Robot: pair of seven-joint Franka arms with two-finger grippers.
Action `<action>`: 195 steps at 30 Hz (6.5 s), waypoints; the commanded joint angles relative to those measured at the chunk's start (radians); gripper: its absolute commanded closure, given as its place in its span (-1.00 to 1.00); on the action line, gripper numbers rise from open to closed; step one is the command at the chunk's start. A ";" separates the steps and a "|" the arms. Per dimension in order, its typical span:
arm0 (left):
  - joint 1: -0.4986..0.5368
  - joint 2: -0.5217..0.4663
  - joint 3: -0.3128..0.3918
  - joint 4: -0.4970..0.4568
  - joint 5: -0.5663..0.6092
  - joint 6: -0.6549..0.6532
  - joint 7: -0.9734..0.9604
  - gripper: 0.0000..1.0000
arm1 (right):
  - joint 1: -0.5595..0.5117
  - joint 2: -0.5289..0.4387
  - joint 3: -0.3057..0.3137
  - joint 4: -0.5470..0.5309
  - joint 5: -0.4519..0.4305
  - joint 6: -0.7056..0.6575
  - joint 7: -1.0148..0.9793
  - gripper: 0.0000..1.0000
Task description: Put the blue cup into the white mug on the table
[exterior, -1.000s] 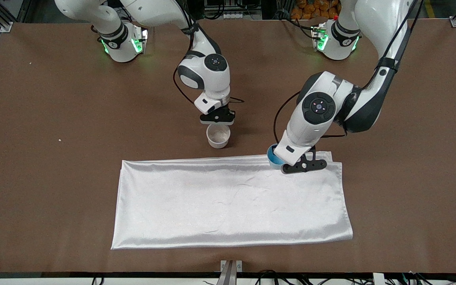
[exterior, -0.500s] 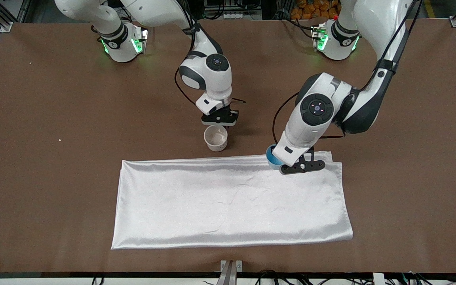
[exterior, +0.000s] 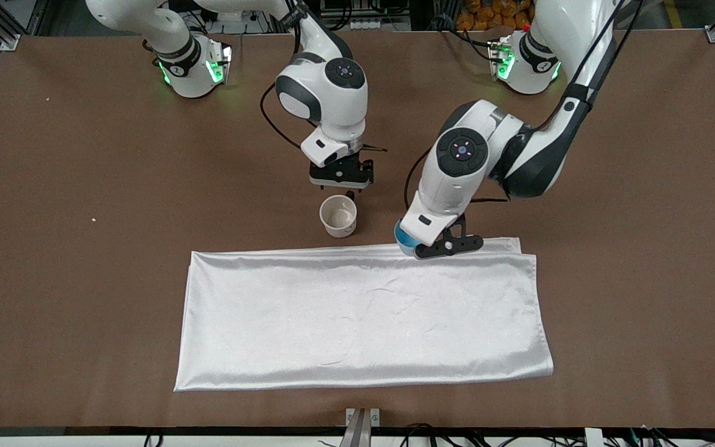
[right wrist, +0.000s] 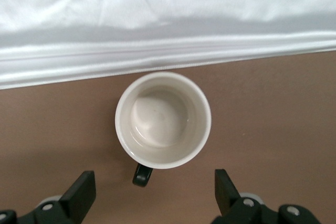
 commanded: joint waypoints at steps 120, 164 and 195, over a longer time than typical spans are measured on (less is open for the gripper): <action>0.301 -0.367 0.033 0.047 -0.099 -0.363 0.436 -1.00 | -0.857 -0.418 0.006 -0.250 0.291 -0.224 -1.360 -1.00; 0.438 -0.443 0.174 0.026 -0.130 -0.468 0.796 -1.00 | -0.886 -0.431 0.009 0.226 0.299 -0.711 -1.229 -1.00; 0.435 -0.547 0.176 -0.167 -0.174 -0.349 0.766 -1.00 | -0.903 -0.435 0.003 0.246 0.297 -0.726 -1.197 -1.00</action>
